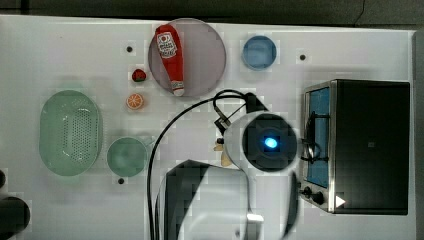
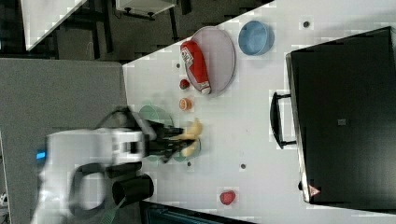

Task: Pick Banana and place it in mug.

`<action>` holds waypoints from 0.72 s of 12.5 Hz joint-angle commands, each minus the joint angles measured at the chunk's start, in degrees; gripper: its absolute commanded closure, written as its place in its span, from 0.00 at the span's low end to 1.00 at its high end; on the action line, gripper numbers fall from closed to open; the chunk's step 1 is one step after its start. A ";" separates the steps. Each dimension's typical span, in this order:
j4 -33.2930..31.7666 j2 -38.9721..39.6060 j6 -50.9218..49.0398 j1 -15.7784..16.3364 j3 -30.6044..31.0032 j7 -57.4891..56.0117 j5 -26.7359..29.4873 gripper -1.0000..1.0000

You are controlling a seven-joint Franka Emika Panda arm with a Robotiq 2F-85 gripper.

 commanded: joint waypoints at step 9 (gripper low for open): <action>7.31 -2.36 -10.59 4.07 20.45 20.41 2.33 0.66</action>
